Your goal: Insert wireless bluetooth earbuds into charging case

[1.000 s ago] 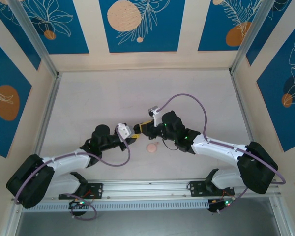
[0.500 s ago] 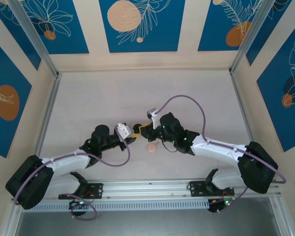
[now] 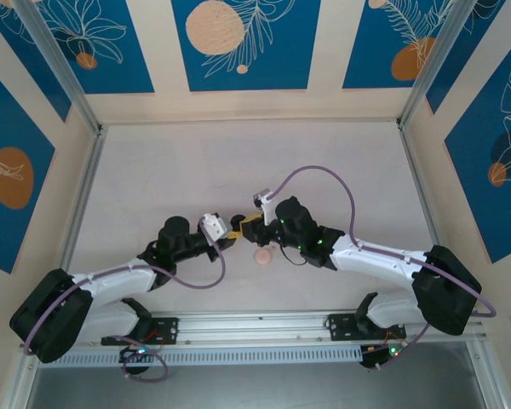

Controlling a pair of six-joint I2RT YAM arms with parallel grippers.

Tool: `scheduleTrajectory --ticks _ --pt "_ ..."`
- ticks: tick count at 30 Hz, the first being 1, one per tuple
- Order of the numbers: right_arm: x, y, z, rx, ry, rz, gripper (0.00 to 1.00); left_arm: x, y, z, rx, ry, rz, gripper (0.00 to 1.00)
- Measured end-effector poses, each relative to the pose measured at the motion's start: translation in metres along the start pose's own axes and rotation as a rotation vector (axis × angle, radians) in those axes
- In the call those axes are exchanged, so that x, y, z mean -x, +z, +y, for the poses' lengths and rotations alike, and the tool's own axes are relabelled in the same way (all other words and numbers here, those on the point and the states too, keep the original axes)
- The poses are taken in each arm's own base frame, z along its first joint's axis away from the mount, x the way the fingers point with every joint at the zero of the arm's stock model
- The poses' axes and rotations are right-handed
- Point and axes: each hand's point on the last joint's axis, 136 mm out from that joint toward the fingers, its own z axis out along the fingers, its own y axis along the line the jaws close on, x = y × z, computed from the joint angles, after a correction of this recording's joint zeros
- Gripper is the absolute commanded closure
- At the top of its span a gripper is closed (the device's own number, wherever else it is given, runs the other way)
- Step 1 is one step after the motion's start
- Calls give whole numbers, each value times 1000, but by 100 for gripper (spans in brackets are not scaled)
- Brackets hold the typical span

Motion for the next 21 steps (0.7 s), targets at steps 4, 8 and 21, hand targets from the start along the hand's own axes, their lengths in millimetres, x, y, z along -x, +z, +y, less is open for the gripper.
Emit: scheduleTrajectory --ticks 4,8,21 --pt "0 -1 1 2 -1 -2 61 0 0 0 0 0 0 90" --pt "5 -4 4 12 -6 -16 54 0 0 0 -1 0 0 90" --pt "39 -38 9 165 -6 -76 41 4 0 -13 -74 2 -22 89"
